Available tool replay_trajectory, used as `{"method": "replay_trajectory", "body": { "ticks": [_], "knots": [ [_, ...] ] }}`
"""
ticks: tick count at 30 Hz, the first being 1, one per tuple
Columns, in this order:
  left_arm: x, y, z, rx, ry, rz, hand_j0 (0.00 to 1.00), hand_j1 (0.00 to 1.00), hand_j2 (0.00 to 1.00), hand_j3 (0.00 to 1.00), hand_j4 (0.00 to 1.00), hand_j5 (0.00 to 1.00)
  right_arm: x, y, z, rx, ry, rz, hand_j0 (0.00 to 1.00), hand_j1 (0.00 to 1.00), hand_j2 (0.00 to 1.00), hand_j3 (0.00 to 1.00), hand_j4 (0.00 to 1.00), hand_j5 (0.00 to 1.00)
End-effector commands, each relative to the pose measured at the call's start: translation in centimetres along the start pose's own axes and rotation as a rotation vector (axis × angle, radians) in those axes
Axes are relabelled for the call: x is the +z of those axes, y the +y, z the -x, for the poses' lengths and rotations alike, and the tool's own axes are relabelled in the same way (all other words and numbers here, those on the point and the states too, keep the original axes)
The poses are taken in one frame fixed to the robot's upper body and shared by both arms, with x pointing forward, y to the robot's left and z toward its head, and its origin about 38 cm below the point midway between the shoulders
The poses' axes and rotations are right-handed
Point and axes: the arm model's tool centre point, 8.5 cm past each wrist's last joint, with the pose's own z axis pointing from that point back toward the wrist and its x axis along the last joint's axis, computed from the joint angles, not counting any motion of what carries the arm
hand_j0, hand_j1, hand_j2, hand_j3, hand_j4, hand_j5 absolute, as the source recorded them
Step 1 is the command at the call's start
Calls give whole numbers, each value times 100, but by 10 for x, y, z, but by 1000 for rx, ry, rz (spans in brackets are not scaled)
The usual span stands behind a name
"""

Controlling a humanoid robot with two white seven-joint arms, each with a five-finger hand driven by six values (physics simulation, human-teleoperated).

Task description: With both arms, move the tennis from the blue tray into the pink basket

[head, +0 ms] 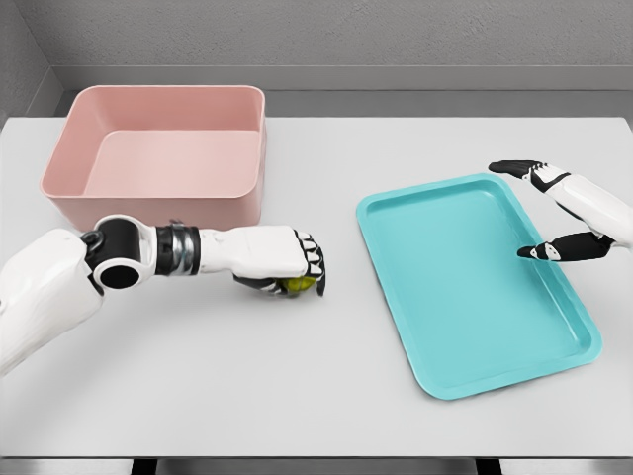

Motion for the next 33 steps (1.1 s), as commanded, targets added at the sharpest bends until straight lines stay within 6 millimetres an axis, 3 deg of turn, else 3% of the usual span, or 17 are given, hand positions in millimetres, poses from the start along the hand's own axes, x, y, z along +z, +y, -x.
{"method": "replay_trajectory", "body": {
  "ticks": [1,33],
  "knots": [
    [3,1,1,1,4,-2,58,58,58,58,58,58,0,-1,0,-6,-1,5,100,100,100,100,100,100],
    [50,69,30,-136,96,-28,58,58,58,58,58,58,4,-1,1,-7,7,10,100,100,100,100,100,100]
  ]
}}
